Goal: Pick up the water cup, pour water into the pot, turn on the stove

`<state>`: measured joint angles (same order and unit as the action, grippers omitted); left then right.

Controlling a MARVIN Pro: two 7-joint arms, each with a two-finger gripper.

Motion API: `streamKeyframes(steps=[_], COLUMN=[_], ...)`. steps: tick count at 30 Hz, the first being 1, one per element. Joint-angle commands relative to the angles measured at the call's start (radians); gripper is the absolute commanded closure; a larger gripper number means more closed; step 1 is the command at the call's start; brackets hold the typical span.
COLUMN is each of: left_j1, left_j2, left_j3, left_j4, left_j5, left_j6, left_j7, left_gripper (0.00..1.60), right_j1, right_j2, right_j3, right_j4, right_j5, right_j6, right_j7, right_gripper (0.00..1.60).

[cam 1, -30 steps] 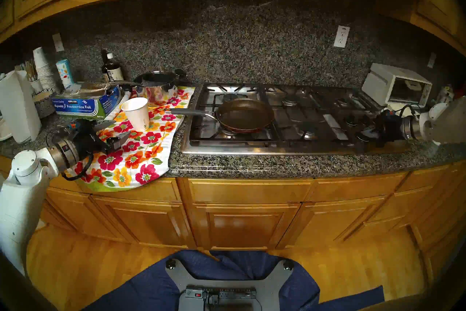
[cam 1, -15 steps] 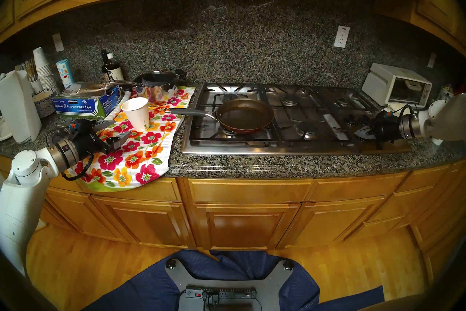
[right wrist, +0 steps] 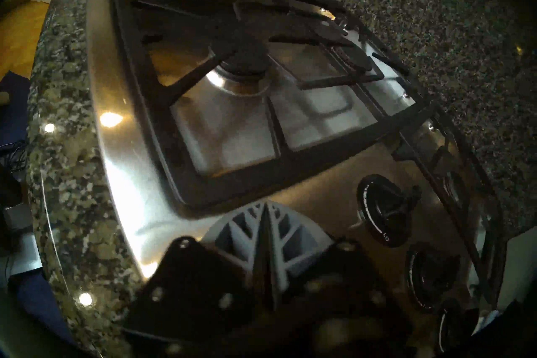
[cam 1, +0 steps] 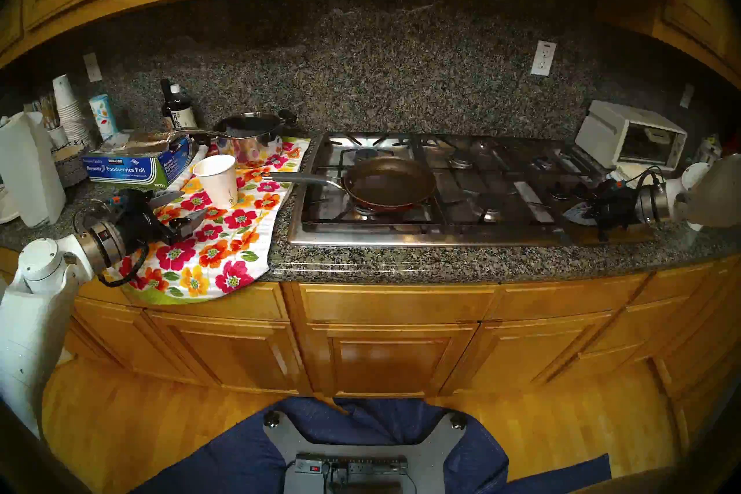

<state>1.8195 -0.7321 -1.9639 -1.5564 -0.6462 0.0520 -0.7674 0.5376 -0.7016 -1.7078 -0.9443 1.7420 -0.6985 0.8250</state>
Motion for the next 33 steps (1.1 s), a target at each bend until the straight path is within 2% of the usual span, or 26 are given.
streamKeyframes(steps=[1,6,23,25,26,28,29,31,33], left_j1=[-0.019,-0.018,-0.018,-0.018,-0.018,-0.018,-0.018,-0.018,-0.018], left_j2=[0.009,0.008,0.008,0.008,0.008,0.008,0.008,0.008,0.008], left_j3=[-0.023,-0.024,-0.025,-0.025,-0.025,-0.025,-0.025,-0.025,-0.025], left_j4=[-0.017,-0.018,-0.018,-0.018,-0.018,-0.018,-0.018,-0.018,-0.018], left_j5=[-0.009,-0.010,-0.010,-0.010,-0.010,-0.010,-0.010,-0.010,-0.010], left_j6=[-0.006,-0.005,-0.005,-0.005,-0.005,-0.005,-0.005,-0.005,-0.005], left_j7=[0.002,0.002,0.002,0.002,0.002,0.003,0.003,0.003,0.003], left_gripper=[0.00,0.00,0.00,0.00,0.00,0.00,0.00,0.00,0.00], right_j1=[0.077,0.073,-0.076,-0.095,-0.104,-0.123,-0.130,-0.147,-0.167], right_j2=[0.006,0.015,0.023,0.024,0.024,0.024,0.024,0.024,0.024], right_j3=[0.014,0.017,0.097,0.109,0.114,0.125,0.129,0.142,0.153], right_j4=[0.056,0.074,0.207,0.226,0.235,0.252,0.259,0.276,0.291], right_j5=[0.032,0.041,0.101,0.110,0.114,0.121,0.124,0.135,0.142], right_j6=[0.029,0.045,0.080,0.085,0.087,0.088,0.089,0.097,0.094], right_j7=[0.034,0.067,0.119,0.130,0.136,0.145,0.150,0.163,0.174], right_gripper=[0.00,0.00,0.03,0.16,0.34,0.50,0.65,1.29,1.60])
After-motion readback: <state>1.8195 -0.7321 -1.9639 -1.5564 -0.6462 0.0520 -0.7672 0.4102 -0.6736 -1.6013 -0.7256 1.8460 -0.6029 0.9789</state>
